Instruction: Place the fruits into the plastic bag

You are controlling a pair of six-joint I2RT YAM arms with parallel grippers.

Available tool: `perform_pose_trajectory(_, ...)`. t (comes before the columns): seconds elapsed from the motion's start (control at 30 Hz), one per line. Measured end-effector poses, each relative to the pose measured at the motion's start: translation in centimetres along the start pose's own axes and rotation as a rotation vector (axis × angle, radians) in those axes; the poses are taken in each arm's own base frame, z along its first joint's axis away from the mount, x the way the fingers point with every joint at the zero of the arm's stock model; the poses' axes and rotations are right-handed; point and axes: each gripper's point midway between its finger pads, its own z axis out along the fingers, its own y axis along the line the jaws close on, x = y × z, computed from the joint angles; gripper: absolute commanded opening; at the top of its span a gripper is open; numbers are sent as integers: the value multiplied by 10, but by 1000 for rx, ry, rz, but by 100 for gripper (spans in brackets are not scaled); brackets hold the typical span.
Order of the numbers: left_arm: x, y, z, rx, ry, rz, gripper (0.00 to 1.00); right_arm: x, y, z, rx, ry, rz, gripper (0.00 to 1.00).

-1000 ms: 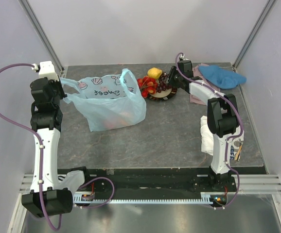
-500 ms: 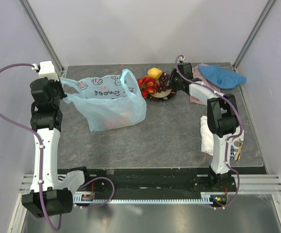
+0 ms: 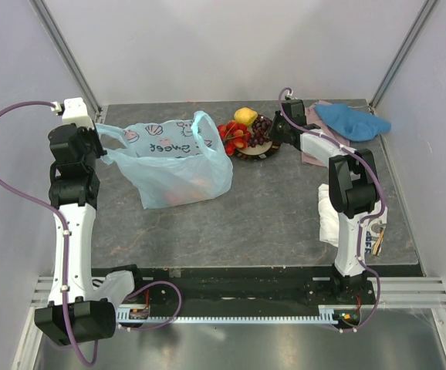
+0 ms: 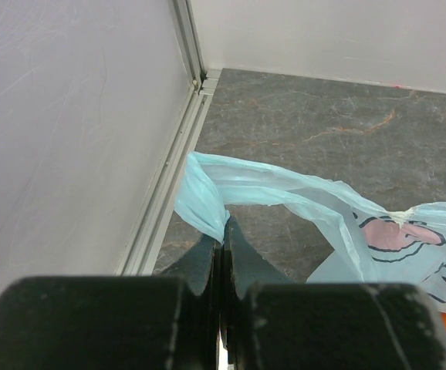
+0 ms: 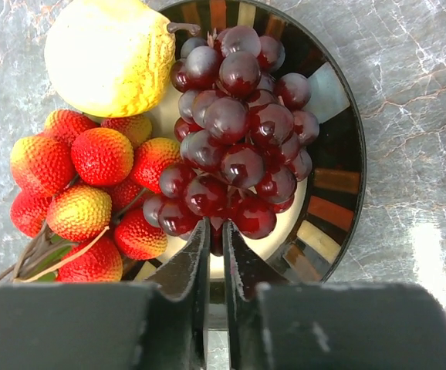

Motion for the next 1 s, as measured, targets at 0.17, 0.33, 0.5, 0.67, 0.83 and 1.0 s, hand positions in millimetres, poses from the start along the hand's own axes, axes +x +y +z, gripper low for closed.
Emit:
perform_pose_trajectory(0.17,-1,0,-1,0,-2,0,2,0,0,0,0,1,1,6)
perform_pose_trajectory(0.33,-1,0,-1,0,-4,0,1,3,-1,-8,2,5,7,1)
perform_pose_trajectory(0.5,-1,0,-1,1,-4,0,1,-10,7,-27,-12,-31,7,1)
perform_pose_trajectory(0.67,-1,-1,-2,8,-6,0,2,-33,19,-54,-29,-98,5,0)
perform_pose_trajectory(0.83,-2,-3,-4,20,-12,-1,2,-44,19,-68,-14,-138,3,0)
perform_pose_trajectory(1.0,-4,-6,-5,36,-17,-1,2,-39,5,-79,47,-138,-2,0)
